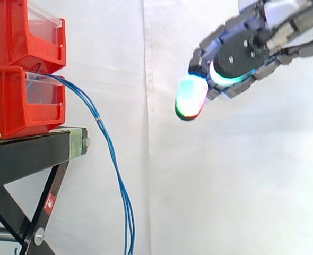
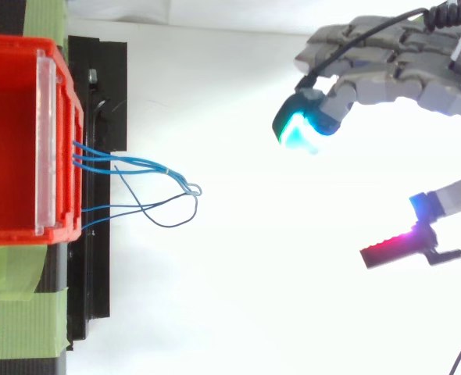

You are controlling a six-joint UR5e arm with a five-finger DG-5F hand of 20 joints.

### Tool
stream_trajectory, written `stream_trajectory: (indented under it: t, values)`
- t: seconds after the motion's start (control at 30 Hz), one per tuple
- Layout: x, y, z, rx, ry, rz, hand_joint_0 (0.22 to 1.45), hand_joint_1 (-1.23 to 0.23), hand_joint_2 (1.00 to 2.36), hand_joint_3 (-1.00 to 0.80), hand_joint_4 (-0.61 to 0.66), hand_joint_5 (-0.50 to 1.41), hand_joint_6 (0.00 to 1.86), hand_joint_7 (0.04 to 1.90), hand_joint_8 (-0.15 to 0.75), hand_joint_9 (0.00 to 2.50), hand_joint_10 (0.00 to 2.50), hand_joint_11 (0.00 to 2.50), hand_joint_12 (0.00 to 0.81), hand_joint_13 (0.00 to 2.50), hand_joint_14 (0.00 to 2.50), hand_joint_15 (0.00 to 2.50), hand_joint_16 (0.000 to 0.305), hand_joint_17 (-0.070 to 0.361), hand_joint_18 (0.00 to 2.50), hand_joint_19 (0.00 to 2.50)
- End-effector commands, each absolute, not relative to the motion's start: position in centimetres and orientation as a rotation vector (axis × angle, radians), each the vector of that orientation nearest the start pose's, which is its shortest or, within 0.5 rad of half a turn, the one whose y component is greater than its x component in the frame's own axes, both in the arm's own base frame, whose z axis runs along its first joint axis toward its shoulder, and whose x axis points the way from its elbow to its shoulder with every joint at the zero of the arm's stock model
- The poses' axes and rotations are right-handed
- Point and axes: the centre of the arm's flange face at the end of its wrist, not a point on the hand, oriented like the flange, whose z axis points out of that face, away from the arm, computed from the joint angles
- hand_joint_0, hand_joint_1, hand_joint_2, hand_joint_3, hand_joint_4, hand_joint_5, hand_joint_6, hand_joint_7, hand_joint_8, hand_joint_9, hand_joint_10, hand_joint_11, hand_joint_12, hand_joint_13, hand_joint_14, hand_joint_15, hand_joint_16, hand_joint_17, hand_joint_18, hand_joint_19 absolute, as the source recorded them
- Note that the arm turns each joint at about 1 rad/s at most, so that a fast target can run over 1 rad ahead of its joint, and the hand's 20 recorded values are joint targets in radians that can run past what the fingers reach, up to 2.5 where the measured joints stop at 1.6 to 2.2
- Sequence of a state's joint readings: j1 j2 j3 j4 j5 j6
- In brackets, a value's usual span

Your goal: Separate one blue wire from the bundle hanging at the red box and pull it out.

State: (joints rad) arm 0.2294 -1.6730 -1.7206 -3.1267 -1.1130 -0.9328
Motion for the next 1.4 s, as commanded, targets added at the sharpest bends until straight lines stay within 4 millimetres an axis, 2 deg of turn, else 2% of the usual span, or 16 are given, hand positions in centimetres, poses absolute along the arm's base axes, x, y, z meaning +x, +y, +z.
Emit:
stream_trajectory:
  t: [0.0, 0.1, 0.2, 0.43, 0.57, 0.6, 0.7, 0.73, 0.9, 1.2, 1.27, 1.33, 1.37]
  values:
    - [52.0, -6.3, 35.6, 0.582, 1.583, 0.135, 0.53, -0.71, 1.00, -0.50, 0.34, -0.17, 0.50, 0.87, 0.316, 0.29, 0.00, 0.00, 0.386, 0.19, 0.00, 0.13, 0.060, 0.135, 0.21, 0.03]
    - [52.0, -6.2, 35.3, 0.590, 1.563, 0.133, 0.53, -0.70, 1.00, -0.50, 0.34, -0.17, 0.50, 0.87, 0.316, 0.30, 0.00, 0.00, 0.387, 0.19, 0.00, 0.13, 0.060, 0.135, 0.21, 0.03]
    - [51.9, -6.3, 34.1, 0.624, 1.496, 0.119, 0.53, -0.69, 1.00, -0.50, 0.34, -0.17, 0.50, 0.87, 0.316, 0.30, 0.00, 0.00, 0.387, 0.20, 0.00, 0.13, 0.060, 0.135, 0.21, 0.04]
    - [52.4, -5.8, 33.2, 0.662, 1.367, 0.119, 0.53, -0.68, 1.00, -0.50, 0.34, -0.17, 0.50, 0.86, 0.318, 0.30, 0.00, 0.00, 0.388, 0.21, 0.00, 0.14, 0.059, 0.133, 0.22, 0.05]
    - [53.4, -5.4, 31.3, 0.677, 1.366, 0.084, 0.53, -0.66, 1.00, -0.50, 0.34, -0.17, 0.50, 0.86, 0.319, 0.32, 0.00, 0.00, 0.387, 0.22, 0.00, 0.13, 0.059, 0.133, 0.22, 0.06]
    - [53.9, -5.2, 29.7, 0.691, 1.376, 0.068, 0.53, -0.66, 1.00, -0.50, 0.34, -0.17, 0.50, 0.86, 0.319, 0.32, 0.00, 0.00, 0.389, 0.22, 0.00, 0.14, 0.059, 0.133, 0.22, 0.06]
    - [54.5, -4.8, 28.1, 0.699, 1.385, 0.062, 0.53, -0.64, 1.00, -0.50, 0.34, -0.17, 0.50, 0.85, 0.319, 0.33, 0.00, 0.00, 0.389, 0.22, 0.00, 0.14, 0.059, 0.133, 0.23, 0.06]
    - [55.0, -4.6, 27.0, 0.705, 1.383, 0.068, 0.53, -0.64, 1.00, -0.50, 0.34, -0.17, 0.50, 0.85, 0.323, 0.33, 0.00, 0.00, 0.390, 0.22, 0.00, 0.14, 0.059, 0.132, 0.24, 0.06]
    - [56.5, -3.8, 25.5, 0.723, 1.316, 0.124, 0.53, -0.63, 1.00, -0.50, 0.34, -0.17, 0.50, 0.85, 0.323, 0.34, 0.00, 0.00, 0.393, 0.24, 0.00, 0.15, 0.058, 0.130, 0.26, 0.08]
    - [57.2, -2.6, 25.0, 0.738, 1.269, 0.138, 0.53, -0.62, 1.00, -0.50, 0.34, -0.17, 0.50, 0.85, 0.327, 0.35, 0.00, 0.00, 0.393, 0.26, 0.00, 0.15, 0.058, 0.130, 0.28, 0.10]
    - [57.4, -2.5, 24.3, 0.746, 1.268, 0.135, 0.53, -0.62, 1.00, -0.50, 0.34, -0.17, 0.50, 0.84, 0.327, 0.35, 0.00, 0.00, 0.393, 0.26, 0.00, 0.15, 0.057, 0.129, 0.29, 0.09]
    - [58.1, -2.3, 21.9, 0.755, 1.268, 0.128, 0.53, -0.62, 1.00, -0.50, 0.34, -0.17, 0.50, 0.85, 0.327, 0.35, 0.00, 0.00, 0.392, 0.26, 0.00, 0.15, 0.057, 0.129, 0.29, 0.10]
    - [58.2, -2.2, 21.8, 0.757, 1.260, 0.133, 0.53, -0.62, 1.00, -0.50, 0.33, -0.17, 0.50, 0.84, 0.327, 0.35, 0.00, 0.00, 0.393, 0.26, 0.00, 0.15, 0.057, 0.129, 0.29, 0.10]
